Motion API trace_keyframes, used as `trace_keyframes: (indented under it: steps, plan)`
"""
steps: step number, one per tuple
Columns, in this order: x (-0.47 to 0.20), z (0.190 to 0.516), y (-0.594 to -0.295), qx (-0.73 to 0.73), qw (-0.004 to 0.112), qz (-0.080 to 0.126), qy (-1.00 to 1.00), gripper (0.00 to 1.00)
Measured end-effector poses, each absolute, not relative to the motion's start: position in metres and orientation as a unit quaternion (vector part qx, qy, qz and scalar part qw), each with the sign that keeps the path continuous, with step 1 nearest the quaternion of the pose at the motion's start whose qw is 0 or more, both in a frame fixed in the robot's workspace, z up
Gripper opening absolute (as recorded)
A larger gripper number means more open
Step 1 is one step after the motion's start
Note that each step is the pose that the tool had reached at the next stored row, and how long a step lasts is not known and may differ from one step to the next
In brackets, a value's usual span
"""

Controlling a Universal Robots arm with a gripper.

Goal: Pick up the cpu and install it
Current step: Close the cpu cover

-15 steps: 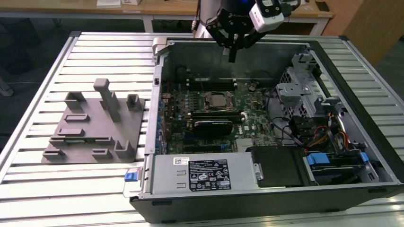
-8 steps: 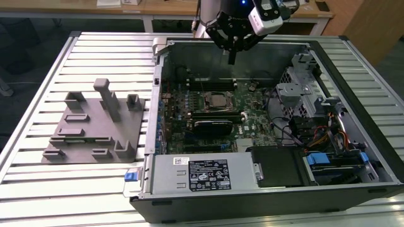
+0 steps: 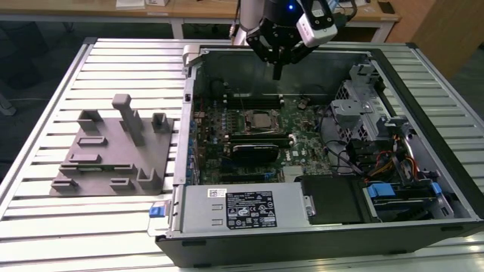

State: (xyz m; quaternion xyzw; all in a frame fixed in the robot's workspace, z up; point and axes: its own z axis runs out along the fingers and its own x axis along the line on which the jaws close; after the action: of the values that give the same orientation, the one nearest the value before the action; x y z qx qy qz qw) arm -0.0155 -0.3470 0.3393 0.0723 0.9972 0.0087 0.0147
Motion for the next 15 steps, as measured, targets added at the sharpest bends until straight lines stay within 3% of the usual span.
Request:
trace_keyframes:
  steps: [15]
  plan:
    - [-0.015, 0.325, -0.347, 0.072, 0.015, 0.008, 0.997, 0.11]
